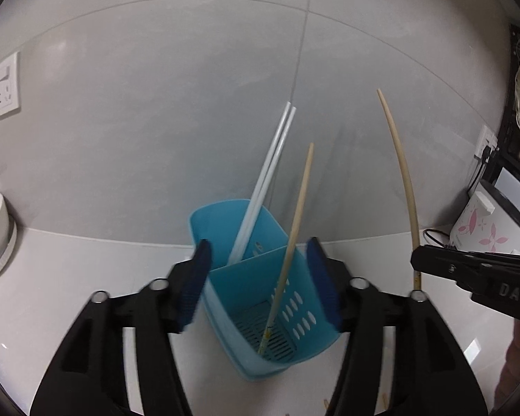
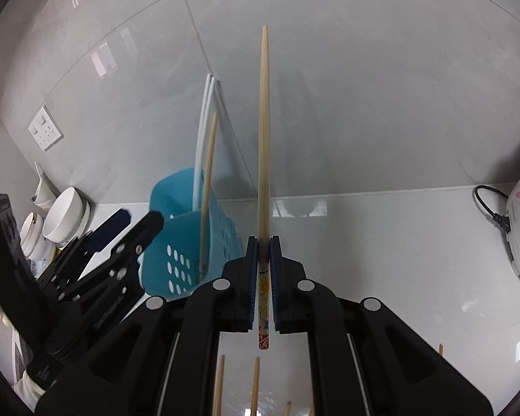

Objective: Organize utensils
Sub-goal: 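Open the left tool to drop its chopstick into the blue holder while the right tool holds its chopstick, then lower the right tool's chopstick into the blue holder and open the right tool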

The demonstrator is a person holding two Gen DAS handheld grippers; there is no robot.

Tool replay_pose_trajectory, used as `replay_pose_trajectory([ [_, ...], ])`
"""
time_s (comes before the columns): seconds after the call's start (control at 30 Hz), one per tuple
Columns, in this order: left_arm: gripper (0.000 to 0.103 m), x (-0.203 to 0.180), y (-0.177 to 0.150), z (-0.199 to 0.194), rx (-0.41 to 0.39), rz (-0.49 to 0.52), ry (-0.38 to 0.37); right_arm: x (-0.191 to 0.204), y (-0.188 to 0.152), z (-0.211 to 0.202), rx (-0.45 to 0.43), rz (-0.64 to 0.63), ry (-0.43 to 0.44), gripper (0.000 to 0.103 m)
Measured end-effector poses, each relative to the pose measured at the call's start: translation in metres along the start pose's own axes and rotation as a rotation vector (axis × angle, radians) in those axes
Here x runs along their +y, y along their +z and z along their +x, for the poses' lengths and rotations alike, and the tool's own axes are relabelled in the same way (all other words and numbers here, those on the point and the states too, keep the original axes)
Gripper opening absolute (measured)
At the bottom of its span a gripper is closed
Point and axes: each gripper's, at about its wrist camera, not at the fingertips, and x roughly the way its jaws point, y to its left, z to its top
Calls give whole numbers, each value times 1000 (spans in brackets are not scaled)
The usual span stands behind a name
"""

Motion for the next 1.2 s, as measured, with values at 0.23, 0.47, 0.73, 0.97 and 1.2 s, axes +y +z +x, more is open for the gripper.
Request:
replay_pose_trajectory([
  [0.23, 96, 13, 0, -21, 42, -31, 47, 19, 12, 2, -46, -14, 54, 6],
  [0.47, 97, 33, -3, -32, 74, -35, 108, 42, 21, 10, -102, -40, 97, 6],
  [0.73, 97, 57, -7, -39, 103, -82, 122, 59, 23, 28, -153, -59, 95, 6],
  [0.97, 97, 62, -10, -39, 117, -83, 144, 61, 14, 45, -170, -54, 81, 6],
  [1.2, 97, 74, -11, -32, 131, -100, 155, 62, 3, 60, -160, -61, 63, 6],
])
